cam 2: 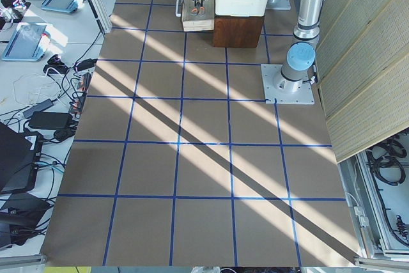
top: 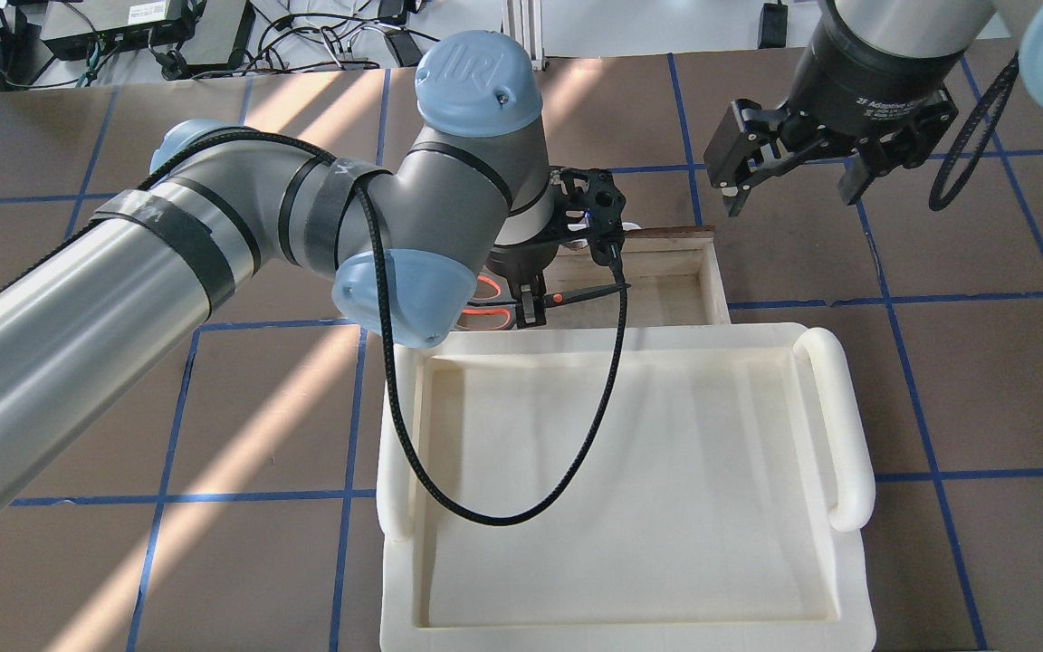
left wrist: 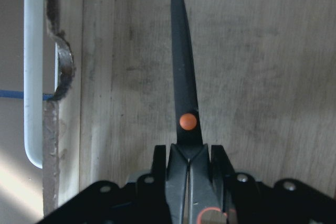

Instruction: Place scissors in drawer with both arms

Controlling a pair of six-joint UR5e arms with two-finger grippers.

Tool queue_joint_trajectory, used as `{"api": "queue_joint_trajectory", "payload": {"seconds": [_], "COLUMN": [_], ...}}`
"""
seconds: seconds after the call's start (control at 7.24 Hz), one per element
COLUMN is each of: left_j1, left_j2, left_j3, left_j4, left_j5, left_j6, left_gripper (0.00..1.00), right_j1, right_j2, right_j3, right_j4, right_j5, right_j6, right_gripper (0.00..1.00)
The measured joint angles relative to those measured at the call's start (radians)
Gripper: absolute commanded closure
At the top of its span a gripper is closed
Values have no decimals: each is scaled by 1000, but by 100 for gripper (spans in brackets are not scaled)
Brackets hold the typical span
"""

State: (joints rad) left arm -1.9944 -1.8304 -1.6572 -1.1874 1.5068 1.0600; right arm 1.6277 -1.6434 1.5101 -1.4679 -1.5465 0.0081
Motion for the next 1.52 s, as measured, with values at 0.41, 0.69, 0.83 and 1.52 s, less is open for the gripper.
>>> {"api": "queue_joint_trajectory", "payload": {"seconds": [0.41,0.69,0.83,1.52], "left_j1": [0,1,1,13], "left_j2": [-24,-30,-30,28], "left_j3": [-5,-5,-5,28], "left_j4": [13,17,18,-3], "left_j5": [0,0,0,14], "left_j6": [9,9,5,-231], "left_gripper": [88,39,26,10], "right_j1": [2,4,4,4], "right_j2": [-11,-8,-7,-7], "right_j3": [-1,1,7,22], "right_j4": [16,21,18,9], "right_j5": [11,17,17,18], "right_j6": [24,27,28,32], "right_gripper": [0,0,0,0]}}
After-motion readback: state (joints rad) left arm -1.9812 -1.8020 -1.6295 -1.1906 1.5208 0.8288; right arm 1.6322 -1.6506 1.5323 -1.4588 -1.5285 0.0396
